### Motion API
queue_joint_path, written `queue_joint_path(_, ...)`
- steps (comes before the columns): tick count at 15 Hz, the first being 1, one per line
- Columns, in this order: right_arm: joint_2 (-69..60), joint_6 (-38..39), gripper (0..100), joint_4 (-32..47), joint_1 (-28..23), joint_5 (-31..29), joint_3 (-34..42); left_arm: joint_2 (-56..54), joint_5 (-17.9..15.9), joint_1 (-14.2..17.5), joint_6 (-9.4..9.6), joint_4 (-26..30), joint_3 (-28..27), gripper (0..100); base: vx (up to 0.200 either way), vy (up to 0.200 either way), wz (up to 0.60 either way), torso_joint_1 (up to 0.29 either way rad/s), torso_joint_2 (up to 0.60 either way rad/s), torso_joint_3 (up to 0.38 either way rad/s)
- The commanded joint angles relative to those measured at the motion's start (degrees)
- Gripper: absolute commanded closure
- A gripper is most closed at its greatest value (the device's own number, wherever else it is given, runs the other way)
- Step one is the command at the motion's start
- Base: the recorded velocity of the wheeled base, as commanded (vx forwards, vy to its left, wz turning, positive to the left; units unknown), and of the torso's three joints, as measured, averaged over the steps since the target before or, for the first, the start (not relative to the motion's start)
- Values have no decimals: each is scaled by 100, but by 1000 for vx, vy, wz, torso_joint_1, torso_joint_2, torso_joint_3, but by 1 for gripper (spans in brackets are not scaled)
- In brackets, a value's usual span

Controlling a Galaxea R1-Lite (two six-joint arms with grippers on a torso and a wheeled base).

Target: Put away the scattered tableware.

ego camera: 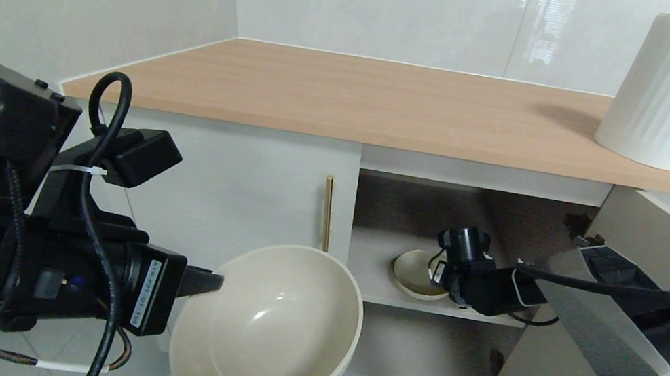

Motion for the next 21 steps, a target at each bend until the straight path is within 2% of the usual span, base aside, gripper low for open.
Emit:
queue_joint_path(1,26,1,100,1,-7,-1,-48,-1,1,-11,-3,-1,-1,100,0,0,0,0,0,0)
queue_joint_path(7,70,1,100,89,-24,-1,-127,-10,10,-11,-3,-1,-10,100,0,0,0,0,0,0)
queue_joint_path(8,61,1,0,89,-24,-1,-127,-10,10,-11,-3,-1,-1,100,0,0,0,0,0,0)
queue_joint_path(12,-150,53,0,89,19,-106,-40,218,1,-11,14,-107,-36,100,0,0,0,0,0,0)
queue_joint_path(14,-809,97,0,89,125,-115,628,526,1,-11,120,-283,-36,100,0,0,0,0,0,0)
queue_joint_path(18,-2040,80,0,71,775,149,1894,1335,45,103,797,-590,-150,100,0,0,0,0,0,0)
queue_joint_path(19,-2523,88,0,71,951,377,2246,1598,133,103,1052,-590,-291,100,0,0,0,0,0,0)
queue_joint_path(21,-3507,62,0,62,1215,676,2878,1976,607,77,1324,-599,-519,100,0,0,0,0,0,0)
